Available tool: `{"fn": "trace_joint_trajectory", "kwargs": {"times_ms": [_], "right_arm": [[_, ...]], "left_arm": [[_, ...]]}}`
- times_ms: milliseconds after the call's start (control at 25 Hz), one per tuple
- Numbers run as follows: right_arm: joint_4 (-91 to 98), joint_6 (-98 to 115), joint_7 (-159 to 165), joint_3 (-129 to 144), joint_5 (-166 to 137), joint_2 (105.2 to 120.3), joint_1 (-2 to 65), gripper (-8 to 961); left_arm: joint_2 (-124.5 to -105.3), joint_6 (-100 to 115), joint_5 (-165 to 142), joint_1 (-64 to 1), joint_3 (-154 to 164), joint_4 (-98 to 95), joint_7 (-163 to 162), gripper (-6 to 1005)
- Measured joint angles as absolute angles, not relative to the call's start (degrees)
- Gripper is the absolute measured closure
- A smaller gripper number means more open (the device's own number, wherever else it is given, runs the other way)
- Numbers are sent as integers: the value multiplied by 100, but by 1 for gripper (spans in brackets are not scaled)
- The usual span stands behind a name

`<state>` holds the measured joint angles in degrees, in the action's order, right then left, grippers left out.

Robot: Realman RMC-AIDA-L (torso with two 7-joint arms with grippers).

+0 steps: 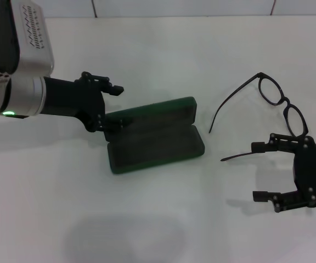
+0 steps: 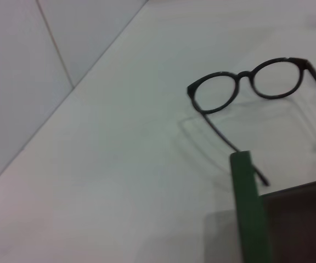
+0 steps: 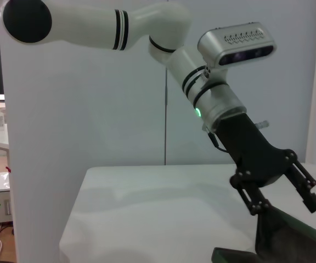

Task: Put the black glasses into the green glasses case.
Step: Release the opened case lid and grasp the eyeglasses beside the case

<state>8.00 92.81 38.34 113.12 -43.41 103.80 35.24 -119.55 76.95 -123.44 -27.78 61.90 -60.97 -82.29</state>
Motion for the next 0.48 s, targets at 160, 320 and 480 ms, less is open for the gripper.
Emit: {"fn": "trace_joint_trajectory", "kwargs": {"times_ms": [160, 320, 480], "right_arm": [[788, 9281, 3829, 11312, -4342, 10379, 3524, 69], [795, 9281, 3821, 11312, -4342, 10371, 3524, 70], [805, 9282, 3828, 11310, -4324, 10352, 3525, 73]], "left_arm": [[-11953, 8121, -12301, -2775, 6180, -6242, -8327, 306], [-11948, 8407, -12301, -2792, 6186, -6262, -8557, 306], [-11949, 8569, -12235, -2764, 6050, -6270, -8959, 305]]}}
